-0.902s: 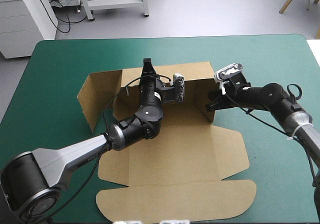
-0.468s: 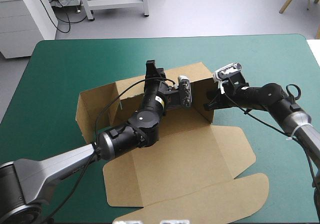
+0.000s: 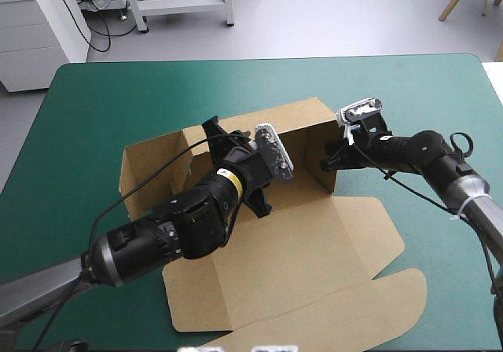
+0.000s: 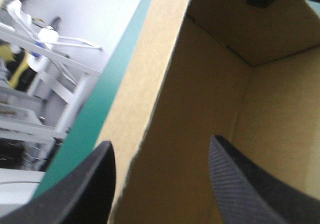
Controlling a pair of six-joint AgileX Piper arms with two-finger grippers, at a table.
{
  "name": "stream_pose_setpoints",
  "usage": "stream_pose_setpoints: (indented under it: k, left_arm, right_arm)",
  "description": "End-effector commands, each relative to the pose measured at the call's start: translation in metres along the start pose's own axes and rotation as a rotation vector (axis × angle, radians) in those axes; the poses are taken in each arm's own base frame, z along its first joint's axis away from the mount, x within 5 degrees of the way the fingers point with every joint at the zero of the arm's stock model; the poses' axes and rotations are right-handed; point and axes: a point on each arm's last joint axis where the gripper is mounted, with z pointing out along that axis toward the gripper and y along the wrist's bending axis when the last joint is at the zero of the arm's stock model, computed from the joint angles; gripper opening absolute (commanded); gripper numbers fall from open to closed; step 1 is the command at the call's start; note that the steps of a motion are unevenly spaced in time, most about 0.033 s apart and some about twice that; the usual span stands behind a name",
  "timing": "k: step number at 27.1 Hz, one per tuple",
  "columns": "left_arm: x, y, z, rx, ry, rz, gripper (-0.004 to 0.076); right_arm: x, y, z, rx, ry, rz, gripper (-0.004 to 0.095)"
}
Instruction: Fold the box
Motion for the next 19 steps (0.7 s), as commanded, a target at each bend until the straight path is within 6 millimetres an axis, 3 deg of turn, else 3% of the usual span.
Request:
stream_pose_setpoints:
  k: [1, 4, 5, 9, 13, 15, 19]
  left_arm:
    - [-0.011, 0.027, -0.034, 0.027, -0.018, -0.174, 0.0403]
    - [-0.015, 0.052, -0.047, -0.024, 0.007, -0.218, 0.0403]
    - [-0.017, 0.075, -0.055, -0.079, 0.013, -0.251, 0.0403]
    - [-0.005, 0.132, -0.067, -0.208, 0.054, -0.358, 0.0403]
    - [0.035, 0.184, -0.066, -0.313, 0.168, -0.509, 0.0402]
    - [0.055, 0.2, -0.064, -0.338, 0.209, -0.596, 0.0402]
    - [0.118, 0.231, -0.068, -0.469, 0.351, -0.753, 0.0402]
  right_arm:
    - [-0.018, 0.004, -0.015, 0.014, -0.097, 0.034, -0.0019]
    - [-0.018, 0.004, -0.015, 0.014, -0.092, 0.041, -0.0019]
    - [-0.017, 0.004, -0.015, 0.013, -0.087, 0.045, -0.0019]
    - [-0.017, 0.004, -0.015, 0.014, -0.086, 0.045, -0.0019]
    - [-0.017, 0.004, -0.015, 0.014, -0.086, 0.056, -0.0019]
    - [-0.017, 0.004, -0.015, 0.013, -0.086, 0.072, -0.0019]
    - [-0.017, 0.001, -0.016, 0.022, -0.09, 0.115, -0.0019]
